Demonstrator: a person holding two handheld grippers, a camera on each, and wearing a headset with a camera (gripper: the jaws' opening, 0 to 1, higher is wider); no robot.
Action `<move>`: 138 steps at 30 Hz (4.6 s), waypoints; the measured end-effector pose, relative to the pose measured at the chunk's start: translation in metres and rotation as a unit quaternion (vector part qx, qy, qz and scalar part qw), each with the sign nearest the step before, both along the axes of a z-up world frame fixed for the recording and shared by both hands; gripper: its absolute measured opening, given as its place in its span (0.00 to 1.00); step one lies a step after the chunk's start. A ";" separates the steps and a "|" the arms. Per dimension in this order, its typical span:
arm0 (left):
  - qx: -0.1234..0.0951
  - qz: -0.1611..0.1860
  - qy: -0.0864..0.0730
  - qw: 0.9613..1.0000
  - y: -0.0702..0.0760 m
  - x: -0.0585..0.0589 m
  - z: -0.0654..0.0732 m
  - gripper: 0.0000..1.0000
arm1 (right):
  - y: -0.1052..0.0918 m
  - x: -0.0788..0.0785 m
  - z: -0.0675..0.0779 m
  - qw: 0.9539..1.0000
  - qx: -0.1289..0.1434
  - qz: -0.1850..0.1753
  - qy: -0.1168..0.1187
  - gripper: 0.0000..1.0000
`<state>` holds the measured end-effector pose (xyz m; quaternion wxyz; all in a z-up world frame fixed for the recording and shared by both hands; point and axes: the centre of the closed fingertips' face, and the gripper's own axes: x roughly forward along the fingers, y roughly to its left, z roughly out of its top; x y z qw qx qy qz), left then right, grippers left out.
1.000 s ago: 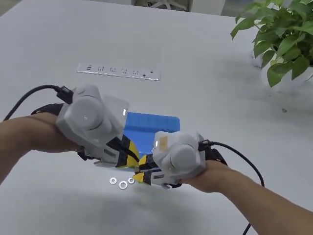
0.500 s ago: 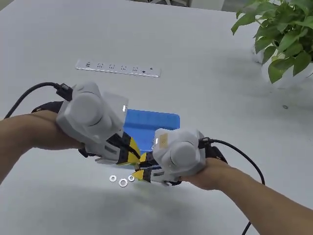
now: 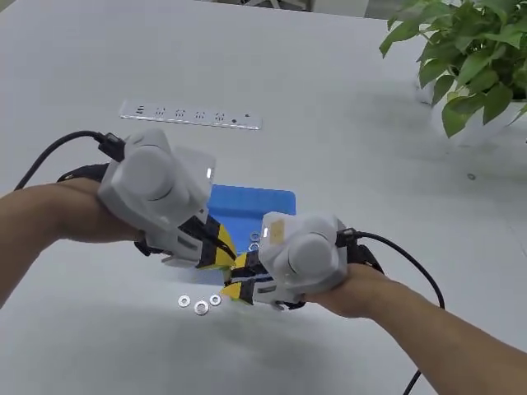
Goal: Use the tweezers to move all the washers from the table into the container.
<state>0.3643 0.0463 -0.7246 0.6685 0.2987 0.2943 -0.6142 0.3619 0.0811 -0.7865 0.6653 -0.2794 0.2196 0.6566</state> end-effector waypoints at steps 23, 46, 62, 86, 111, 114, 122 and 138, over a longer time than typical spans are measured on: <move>0.004 -0.010 0.000 1.000 -0.002 -0.005 0.000 0.06 | -0.003 -0.001 0.001 1.000 -0.001 -0.018 0.024 0.10; -0.001 -0.011 -0.010 1.000 0.001 -0.010 0.023 0.06 | -0.004 -0.008 0.024 1.000 0.001 -0.014 0.015 0.10; 0.001 -0.019 -0.021 1.000 -0.002 -0.012 0.040 0.06 | -0.007 -0.007 0.042 1.000 -0.004 -0.016 0.006 0.10; -0.004 -0.016 -0.043 0.999 -0.001 0.011 0.061 0.06 | -0.007 0.018 0.063 1.000 -0.003 -0.020 -0.015 0.10; -0.004 -0.003 -0.040 0.999 0.001 0.049 0.045 0.06 | -0.004 0.057 0.047 0.999 -0.001 -0.030 -0.012 0.10; -0.003 -0.003 -0.038 0.999 0.002 0.053 0.040 0.06 | -0.004 0.061 0.042 0.999 -0.002 -0.030 -0.010 0.10; 0.000 0.000 -0.032 0.999 0.004 0.061 0.029 0.06 | -0.002 0.068 0.031 1.000 -0.002 -0.029 -0.004 0.10; 0.005 0.005 -0.022 1.000 0.007 0.068 0.010 0.06 | 0.000 0.075 0.012 1.000 -0.010 -0.021 0.002 0.10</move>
